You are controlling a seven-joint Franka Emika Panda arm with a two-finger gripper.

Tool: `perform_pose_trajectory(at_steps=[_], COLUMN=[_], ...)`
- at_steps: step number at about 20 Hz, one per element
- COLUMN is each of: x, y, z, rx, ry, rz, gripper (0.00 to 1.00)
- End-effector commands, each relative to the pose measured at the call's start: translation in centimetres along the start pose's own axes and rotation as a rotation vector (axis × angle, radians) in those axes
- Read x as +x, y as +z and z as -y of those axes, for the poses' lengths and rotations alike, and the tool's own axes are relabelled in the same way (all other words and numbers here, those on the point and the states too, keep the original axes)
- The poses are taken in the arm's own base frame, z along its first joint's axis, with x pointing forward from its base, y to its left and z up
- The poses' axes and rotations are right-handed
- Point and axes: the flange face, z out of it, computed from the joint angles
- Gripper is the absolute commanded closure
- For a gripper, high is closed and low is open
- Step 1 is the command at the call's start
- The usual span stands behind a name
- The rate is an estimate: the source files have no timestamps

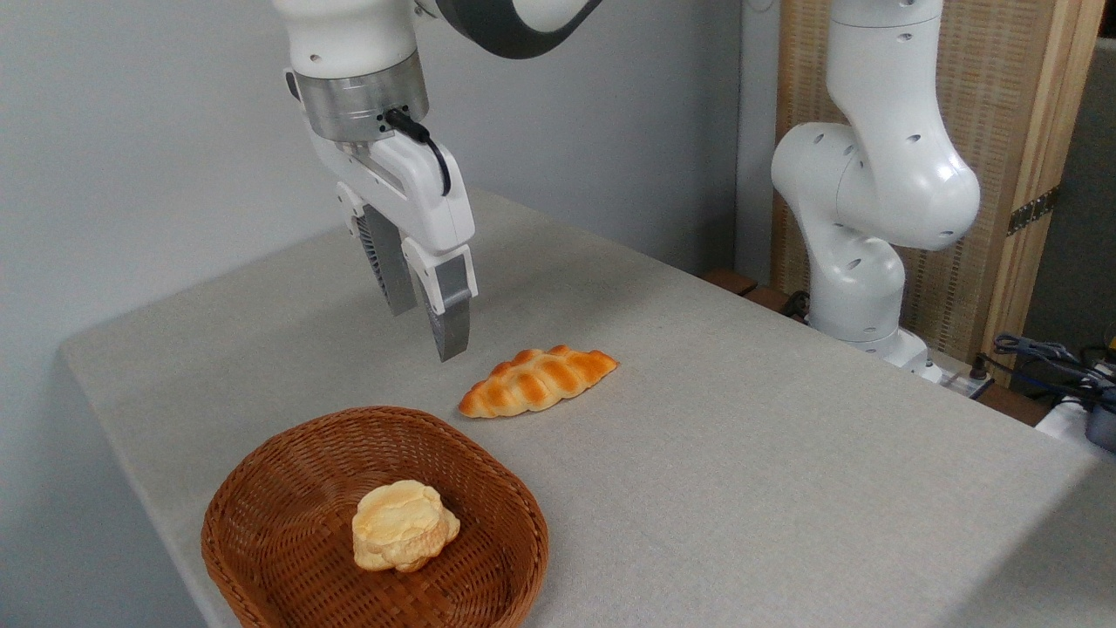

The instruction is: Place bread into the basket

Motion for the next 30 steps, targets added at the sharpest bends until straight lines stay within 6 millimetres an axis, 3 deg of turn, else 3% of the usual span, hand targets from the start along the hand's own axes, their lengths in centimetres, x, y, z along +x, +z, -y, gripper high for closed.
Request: perform_pose_trajectory(at_steps=[1,20,30], x=[1.10,1.50,0.67], y=[0.62,0.60,-0.20], z=[-0.58,-0.72,-0.09], rx=[-0.019,-0.012,0.005], ry=[0.029,0.034,0.018], rz=[-0.002,-0.015,-0.022], gripper=[0.00,0.00,0.00])
